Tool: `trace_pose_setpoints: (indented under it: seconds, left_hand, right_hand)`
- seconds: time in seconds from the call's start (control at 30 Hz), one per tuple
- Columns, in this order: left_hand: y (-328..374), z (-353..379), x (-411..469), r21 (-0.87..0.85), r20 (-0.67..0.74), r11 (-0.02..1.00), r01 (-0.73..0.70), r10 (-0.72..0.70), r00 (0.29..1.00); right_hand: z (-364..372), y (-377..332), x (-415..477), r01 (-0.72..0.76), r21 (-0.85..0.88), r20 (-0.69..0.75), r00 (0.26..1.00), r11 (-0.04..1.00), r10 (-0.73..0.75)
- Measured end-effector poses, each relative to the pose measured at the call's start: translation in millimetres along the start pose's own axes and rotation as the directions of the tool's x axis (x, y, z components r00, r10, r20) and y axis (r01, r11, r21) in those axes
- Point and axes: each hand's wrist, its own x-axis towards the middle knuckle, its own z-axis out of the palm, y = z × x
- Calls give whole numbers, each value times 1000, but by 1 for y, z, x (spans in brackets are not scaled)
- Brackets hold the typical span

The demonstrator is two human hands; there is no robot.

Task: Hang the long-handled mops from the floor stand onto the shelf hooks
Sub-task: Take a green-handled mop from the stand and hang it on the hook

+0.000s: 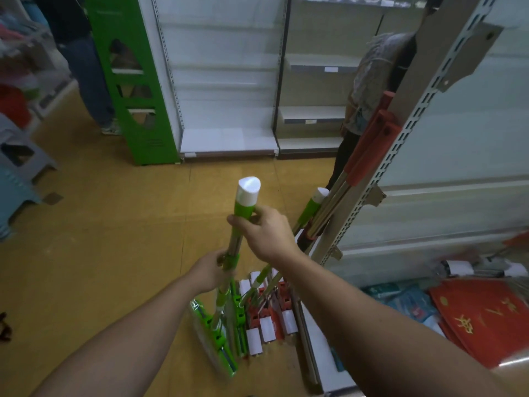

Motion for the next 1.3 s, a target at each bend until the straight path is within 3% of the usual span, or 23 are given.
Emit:
trace_pose_setpoints:
  seconds: [0.33, 0.43, 0.63, 1.07, 1.3]
  left_hand:
    - [49, -10, -39, -276, -2, 948, -161, 167, 986]
    - [73, -1, -57, -288, -3, 937, -197, 205, 979]
    - [112, 45, -90, -292, -6, 932, -215, 223, 975]
    - [227, 191, -210, -223, 9, 905, -362, 373, 928]
    - [302, 265, -262, -273, 5, 865, -420, 438, 899]
  right_hand:
    - [-59, -13, -6, 133, 233, -57, 991, 963, -123]
    - [-80, -9, -19, 144, 252, -107, 987, 957, -121]
    - [-102, 22, -77, 142, 52, -164, 978, 988, -132]
    - [-222, 94, -249, 140, 92, -341, 935, 986, -101]
    - [-306, 109, -336, 145, 11, -504, 855, 989, -120]
